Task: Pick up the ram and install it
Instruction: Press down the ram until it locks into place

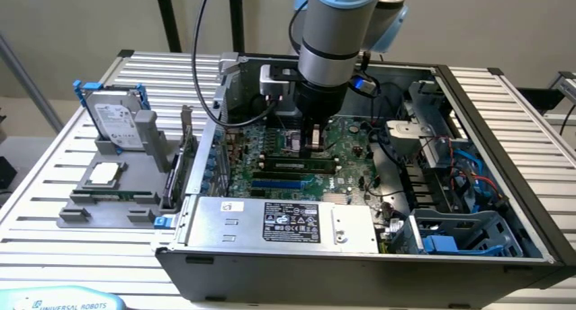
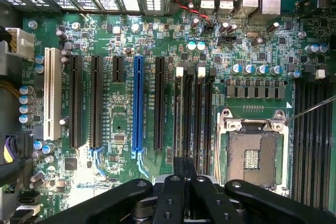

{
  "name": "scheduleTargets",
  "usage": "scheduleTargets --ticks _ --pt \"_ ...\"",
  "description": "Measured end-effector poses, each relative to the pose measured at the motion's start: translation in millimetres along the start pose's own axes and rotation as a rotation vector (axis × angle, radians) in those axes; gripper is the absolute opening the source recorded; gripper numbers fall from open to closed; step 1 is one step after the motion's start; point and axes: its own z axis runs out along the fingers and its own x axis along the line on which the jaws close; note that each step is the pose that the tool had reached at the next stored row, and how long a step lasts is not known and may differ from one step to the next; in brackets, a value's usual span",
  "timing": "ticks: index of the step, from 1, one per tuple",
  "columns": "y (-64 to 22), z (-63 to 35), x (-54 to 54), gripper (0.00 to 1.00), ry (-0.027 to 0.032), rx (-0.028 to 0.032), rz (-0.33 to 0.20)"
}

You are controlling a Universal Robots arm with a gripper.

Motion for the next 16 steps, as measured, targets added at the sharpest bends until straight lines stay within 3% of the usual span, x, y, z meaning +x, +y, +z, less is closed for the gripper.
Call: scheduleTargets --ticks 7,16 --pt "0.9 1.2 0.1 0.11 0.0001 0.0 0.0" --pt "2.3 14.1 0.7 0.11 0.001 0.0005 0.0"
